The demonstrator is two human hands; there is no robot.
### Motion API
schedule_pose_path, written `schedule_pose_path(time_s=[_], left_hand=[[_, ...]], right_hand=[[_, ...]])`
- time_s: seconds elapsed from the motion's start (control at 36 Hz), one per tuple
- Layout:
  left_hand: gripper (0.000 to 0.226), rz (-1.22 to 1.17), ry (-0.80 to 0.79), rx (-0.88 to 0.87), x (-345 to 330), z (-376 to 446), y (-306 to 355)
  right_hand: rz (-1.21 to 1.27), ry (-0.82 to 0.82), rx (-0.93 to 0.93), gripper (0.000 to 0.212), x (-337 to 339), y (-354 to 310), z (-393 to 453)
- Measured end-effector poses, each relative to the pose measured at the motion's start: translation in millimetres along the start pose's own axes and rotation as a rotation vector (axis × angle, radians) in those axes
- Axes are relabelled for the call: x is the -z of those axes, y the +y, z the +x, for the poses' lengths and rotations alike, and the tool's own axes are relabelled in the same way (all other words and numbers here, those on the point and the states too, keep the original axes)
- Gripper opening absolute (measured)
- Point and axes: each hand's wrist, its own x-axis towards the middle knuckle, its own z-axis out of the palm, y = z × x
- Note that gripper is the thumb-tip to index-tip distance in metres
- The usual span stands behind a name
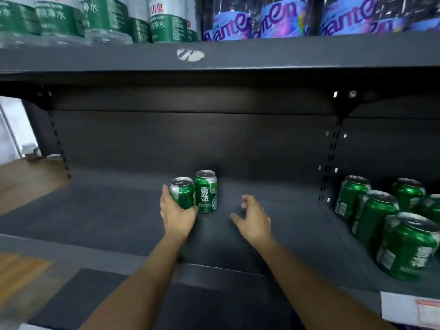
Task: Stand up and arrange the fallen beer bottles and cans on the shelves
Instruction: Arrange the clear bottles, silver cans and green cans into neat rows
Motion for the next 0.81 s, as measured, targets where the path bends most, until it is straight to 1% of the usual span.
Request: schedule_pose_path(time_s=[0.06,0.11,0.17,0.28,0.39,0.44,0.56,0.67,0.72,0.81], left_hand=[[0.105,-0.084,-0.109,0.044,5.4,13.3,-8.1],[0.106,-0.155,-0.180,0.071,12.5,17.9,-7.0],[0.102,-0.177,-0.232,0.066,19.5,16.6,-1.4],[0.080,-0.155,-0.260,0.046,23.3,23.7,-8.1],[0.070,-0.132,-0.275,0.062,25.8,26.9,-11.5],[0.065,-0.123,-0.280,0.057,25.9,29.1,-14.6],[0.061,-0.104,-0.233,0.047,21.1,35.5,-22.3],[0.060,-0.025,-0.132,0.036,12.2,37.2,-20.6],[0.059,0.006,-0.102,0.023,7.4,34.9,-18.4],[0.059,0.054,-0.119,-0.024,-3.1,30.2,-15.4]], right_hand=[[0.071,-0.048,-0.051,0.066,-12.9,-6.9,12.7],[0.123,-0.090,-0.091,0.077,-25.3,-12.6,24.7],[0.147,-0.129,-0.116,0.087,-35.5,-18.0,35.4],[0.214,-0.161,-0.134,0.097,-52.6,-26.7,54.5],[0.259,-0.191,-0.128,0.101,-64.3,-32.6,63.8],[0.261,-0.181,-0.108,0.096,-70.1,-34.4,66.2],[0.263,-0.171,-0.096,0.078,-80.4,-36.6,68.1],[0.118,-0.128,-0.089,0.058,-74.8,-41.1,69.5],[0.107,-0.110,-0.077,0.055,-69.6,-40.1,67.0],[0.174,-0.054,-0.117,0.054,-57.1,-32.1,57.7]])
